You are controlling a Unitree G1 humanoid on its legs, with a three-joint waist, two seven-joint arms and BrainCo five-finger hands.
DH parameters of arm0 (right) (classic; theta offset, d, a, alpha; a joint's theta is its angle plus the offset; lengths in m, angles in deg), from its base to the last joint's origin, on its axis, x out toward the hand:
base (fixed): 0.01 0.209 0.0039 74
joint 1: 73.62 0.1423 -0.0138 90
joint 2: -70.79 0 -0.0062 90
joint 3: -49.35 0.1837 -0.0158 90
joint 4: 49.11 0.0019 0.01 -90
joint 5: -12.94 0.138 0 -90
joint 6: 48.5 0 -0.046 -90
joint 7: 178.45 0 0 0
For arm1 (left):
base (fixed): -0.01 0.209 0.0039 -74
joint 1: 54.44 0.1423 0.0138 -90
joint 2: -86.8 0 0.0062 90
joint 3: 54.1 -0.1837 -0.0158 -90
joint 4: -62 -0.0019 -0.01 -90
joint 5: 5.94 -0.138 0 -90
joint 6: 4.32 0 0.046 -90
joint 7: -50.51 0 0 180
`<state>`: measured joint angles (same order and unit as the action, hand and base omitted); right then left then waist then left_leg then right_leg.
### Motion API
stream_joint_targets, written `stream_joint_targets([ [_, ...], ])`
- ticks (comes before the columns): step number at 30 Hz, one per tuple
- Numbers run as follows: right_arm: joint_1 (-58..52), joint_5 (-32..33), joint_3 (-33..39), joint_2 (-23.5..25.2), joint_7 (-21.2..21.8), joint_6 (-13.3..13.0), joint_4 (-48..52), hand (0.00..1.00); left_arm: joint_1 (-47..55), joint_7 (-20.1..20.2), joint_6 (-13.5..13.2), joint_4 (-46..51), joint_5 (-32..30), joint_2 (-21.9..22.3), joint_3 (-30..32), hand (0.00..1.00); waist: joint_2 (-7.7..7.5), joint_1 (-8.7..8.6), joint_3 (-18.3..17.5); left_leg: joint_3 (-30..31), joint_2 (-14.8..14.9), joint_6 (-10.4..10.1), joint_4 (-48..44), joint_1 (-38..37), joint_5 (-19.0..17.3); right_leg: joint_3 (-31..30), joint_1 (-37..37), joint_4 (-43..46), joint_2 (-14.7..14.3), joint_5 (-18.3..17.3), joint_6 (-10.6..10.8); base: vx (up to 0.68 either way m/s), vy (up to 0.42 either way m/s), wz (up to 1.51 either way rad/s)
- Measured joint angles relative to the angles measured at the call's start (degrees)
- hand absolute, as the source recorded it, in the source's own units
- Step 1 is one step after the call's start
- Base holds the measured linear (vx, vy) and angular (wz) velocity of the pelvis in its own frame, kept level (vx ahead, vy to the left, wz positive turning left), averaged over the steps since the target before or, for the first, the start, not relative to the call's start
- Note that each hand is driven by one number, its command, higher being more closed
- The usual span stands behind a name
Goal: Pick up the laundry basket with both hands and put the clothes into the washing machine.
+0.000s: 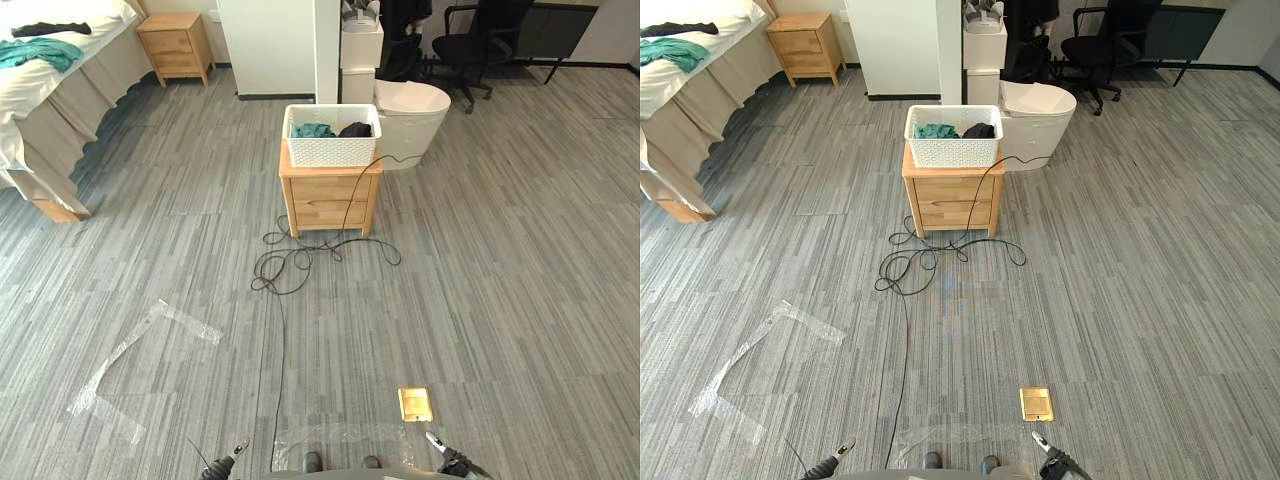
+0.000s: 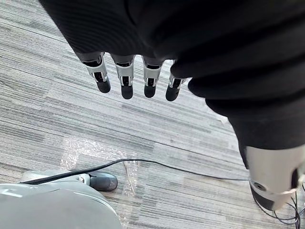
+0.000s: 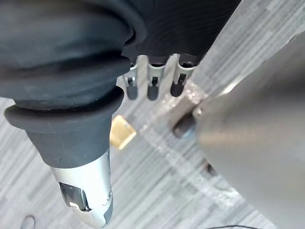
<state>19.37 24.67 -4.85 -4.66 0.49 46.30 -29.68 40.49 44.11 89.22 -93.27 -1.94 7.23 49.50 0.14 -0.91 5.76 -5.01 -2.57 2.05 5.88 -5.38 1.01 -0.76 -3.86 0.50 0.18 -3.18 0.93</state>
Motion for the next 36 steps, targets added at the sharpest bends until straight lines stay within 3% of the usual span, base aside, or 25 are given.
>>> stream_joint_targets([
  [27, 0.01, -0.1, -0.86, -0.01, 0.0, -0.11, -0.01, 0.0, 0.0, 0.0, 0.01, -0.13, 0.12, -0.06, 0.65, 0.0, -0.17, 0.08, 0.15, -1.71, 0.28, -0.27, 0.01, 1.06, -0.23, -1.51, 1.22, -0.77, -0.3, 0.83, -0.15, 0.0, -0.01, -0.03],
  [30, 0.33, -0.1, -0.8, 0.0, 0.0, -0.12, 0.03, 0.0, 0.0, -0.03, 0.01, -0.1, 0.59, 0.31, 2.93, 0.0, -0.29, 0.23, 0.68, -2.65, 0.29, -0.16, 0.01, 2.23, -0.32, -2.45, 2.78, -0.61, -0.33, 1.11, 0.08, -0.01, -0.012, -0.18],
  [31, 0.35, 0.08, -0.52, 0.01, -0.01, -0.14, 0.14, 0.0, 0.01, -0.03, 0.01, -0.05, 0.75, 0.35, 3.17, 0.0, -0.25, 0.24, 0.93, -2.88, 0.2, 0.15, 0.0, 2.66, -0.75, -2.56, 3.68, 0.3, -0.23, 0.61, 0.78, 0.02, 0.013, -0.07],
  [33, 0.29, 2.63, 2.39, 0.78, -0.08, -0.22, 1.29, 0.0, -0.34, -0.06, -0.01, 0.19, 2.18, 1.01, 5.21, 0.0, -0.25, 0.29, 2.01, -3.04, -0.21, 1.43, -0.08, 2.76, -1.78, -2.17, 5.06, 4.04, 0.49, -1.96, 4.15, 0.02, 0.017, 0.1],
  [34, -0.93, 4.9, 5.53, 1.68, -0.19, -0.78, 3.44, 0.0, -0.66, -0.06, -0.02, 0.71, 2.68, 1.7, 7.36, 0.0, -0.4, 0.12, 2.28, -5.12, -0.27, 1.55, -0.69, 2.59, -3.27, -0.8, 7.2, 10.09, 1.66, -4.41, 6.08, 0.05, 0.033, 0.4],
  [36, -2.29, 7.03, 7.38, 2.72, -0.26, -1.17, 6.54, 0.0, -2.43, -0.11, -0.04, 1.35, 2.74, 3.12, 9.64, 0.0, 0.08, 0.52, 4.13, -5.36, -0.24, 2.35, -3.91, 2.63, -5.2, -1.19, 16.11, 30.92, 2.13, -5.49, 4.91, 0.05, 0.054, 0.47],
])
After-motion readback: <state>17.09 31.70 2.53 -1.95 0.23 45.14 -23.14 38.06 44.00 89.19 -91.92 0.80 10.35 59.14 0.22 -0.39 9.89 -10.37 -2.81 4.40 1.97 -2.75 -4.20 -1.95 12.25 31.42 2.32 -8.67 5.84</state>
